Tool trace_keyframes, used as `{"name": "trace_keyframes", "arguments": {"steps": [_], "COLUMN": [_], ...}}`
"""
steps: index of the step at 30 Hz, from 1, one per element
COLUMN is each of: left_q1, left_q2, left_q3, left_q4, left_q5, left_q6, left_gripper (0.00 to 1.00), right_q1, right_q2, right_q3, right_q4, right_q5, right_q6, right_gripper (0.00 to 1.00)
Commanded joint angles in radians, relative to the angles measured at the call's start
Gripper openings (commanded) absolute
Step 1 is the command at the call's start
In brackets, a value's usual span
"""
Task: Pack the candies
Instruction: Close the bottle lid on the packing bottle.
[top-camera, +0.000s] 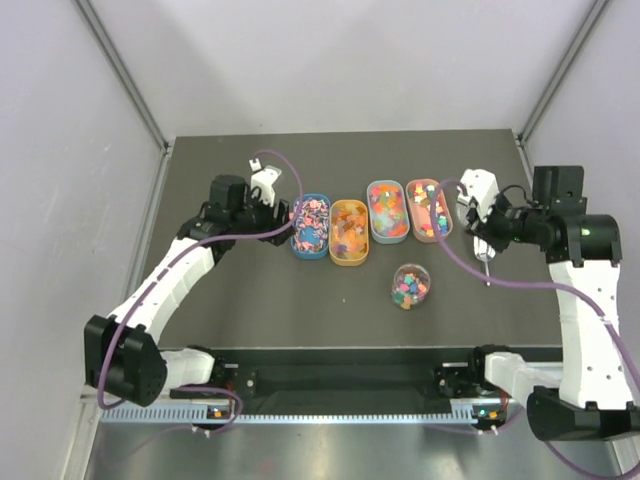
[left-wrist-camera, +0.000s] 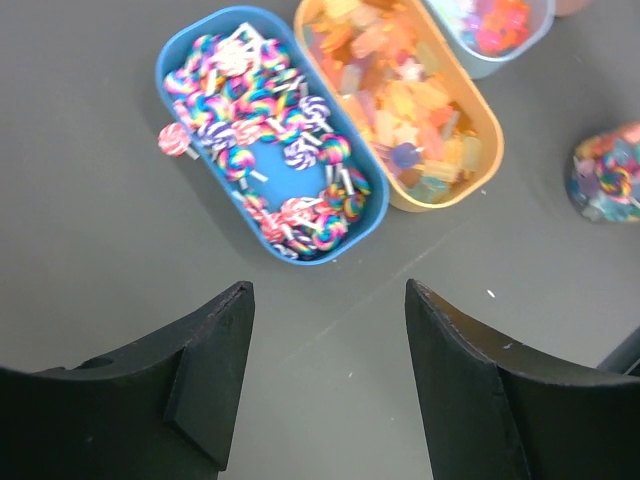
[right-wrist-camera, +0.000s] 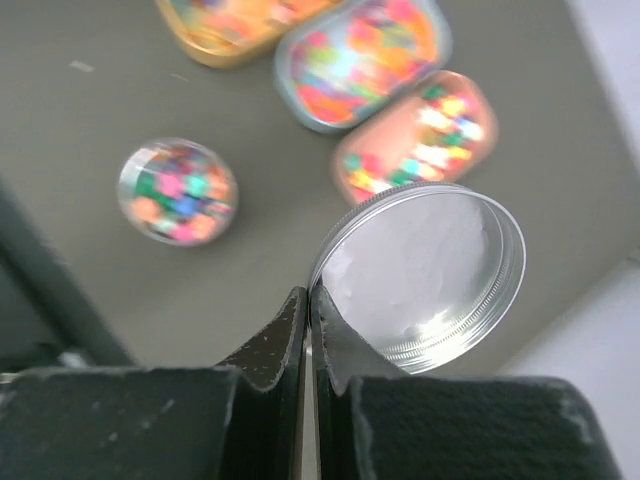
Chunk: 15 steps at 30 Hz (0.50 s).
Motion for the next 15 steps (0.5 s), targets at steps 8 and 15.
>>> {"name": "trace_keyframes", "arguments": {"steps": [8,15], "left_q1": [0.036,0.039], "left_q2": [0.033,0.001], "left_q3": [-0.039,-0.094], "left_q4": [0.066,0.04], "left_q5": [0.116,0.148], "left_q6": [-0.036,0.015], "left_gripper": [0.66,0.66], "right_q1": [-0.162,-0.243], "right_q2": [0.289,0.43], "right_q3": [-0.067,-0.111], "right_q4": [-0.237,-0.054], "right_q5": [-0.657,-1.071], "right_q6": [0.091,0.451], "right_gripper": [0.04,0.09]}}
